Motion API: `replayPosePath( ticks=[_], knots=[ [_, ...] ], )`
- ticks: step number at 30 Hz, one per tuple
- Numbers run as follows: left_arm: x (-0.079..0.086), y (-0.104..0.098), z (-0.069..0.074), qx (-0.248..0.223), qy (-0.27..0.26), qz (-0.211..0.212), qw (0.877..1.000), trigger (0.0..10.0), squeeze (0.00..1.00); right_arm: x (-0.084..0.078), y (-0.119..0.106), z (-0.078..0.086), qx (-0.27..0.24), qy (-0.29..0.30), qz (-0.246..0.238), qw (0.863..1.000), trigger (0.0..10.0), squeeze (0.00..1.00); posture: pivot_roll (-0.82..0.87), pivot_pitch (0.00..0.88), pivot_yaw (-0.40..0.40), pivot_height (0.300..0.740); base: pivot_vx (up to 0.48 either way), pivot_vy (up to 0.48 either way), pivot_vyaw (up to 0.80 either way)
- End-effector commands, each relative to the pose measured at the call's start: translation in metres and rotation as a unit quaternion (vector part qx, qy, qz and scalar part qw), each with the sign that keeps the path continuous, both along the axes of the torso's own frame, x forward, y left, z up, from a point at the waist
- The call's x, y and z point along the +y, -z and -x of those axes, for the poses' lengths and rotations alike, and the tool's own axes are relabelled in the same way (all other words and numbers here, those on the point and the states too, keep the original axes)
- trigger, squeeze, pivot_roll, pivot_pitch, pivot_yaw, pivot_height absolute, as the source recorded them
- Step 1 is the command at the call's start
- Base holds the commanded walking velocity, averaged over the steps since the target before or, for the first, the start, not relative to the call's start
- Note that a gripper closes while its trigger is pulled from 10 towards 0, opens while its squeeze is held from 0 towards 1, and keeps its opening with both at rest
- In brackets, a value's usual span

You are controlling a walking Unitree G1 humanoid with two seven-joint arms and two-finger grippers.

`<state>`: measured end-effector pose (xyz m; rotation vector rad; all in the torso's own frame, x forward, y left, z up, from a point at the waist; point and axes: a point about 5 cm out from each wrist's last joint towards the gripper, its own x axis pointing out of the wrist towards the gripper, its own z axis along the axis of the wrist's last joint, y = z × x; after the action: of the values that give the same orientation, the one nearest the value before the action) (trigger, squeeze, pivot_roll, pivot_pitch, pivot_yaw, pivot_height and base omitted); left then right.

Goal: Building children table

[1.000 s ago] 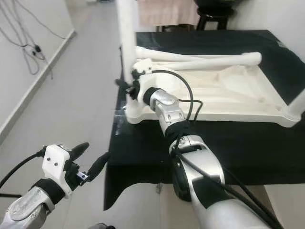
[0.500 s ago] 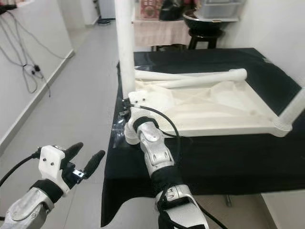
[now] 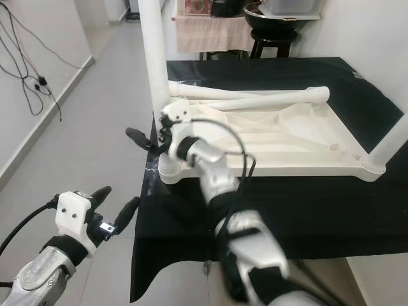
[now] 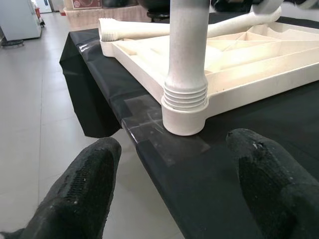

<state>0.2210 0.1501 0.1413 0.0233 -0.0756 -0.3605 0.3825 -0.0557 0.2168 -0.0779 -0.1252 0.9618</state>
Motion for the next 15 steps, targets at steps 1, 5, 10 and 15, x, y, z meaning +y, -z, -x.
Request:
replayPosePath(
  ticks=[1,5,10,15],
  knots=[
    [-0.001,0.003,0.0,0.003,0.0,-0.003,1.0,10.0,0.0,0.006,0.007,0.002,0.012,-0.024,0.001,1.0,10.0,0.0,0.07,0.067,-0.012,0.74,0.0,0.0,0.0],
    [-0.003,0.004,0.001,0.004,0.009,0.003,1.0,10.0,0.0,0.0,0.009,-0.002,0.032,-0.039,0.027,0.998,10.0,0.0,0.08,0.061,-0.024,0.74,0.0,0.0,0.0],
    [-0.005,0.005,0.001,0.004,0.014,0.009,1.0,10.0,0.0,-0.004,0.01,-0.007,0.058,-0.035,0.039,0.997,0.0,0.0,0.08,0.059,-0.024,0.74,0.0,0.0,0.0],
    [-0.005,0.006,0.001,0.004,0.015,0.007,1.0,10.0,0.0,-0.005,0.013,-0.007,0.072,-0.039,0.034,0.996,0.0,0.0,0.08,0.06,-0.022,0.74,0.0,0.0,0.0]
  ],
)
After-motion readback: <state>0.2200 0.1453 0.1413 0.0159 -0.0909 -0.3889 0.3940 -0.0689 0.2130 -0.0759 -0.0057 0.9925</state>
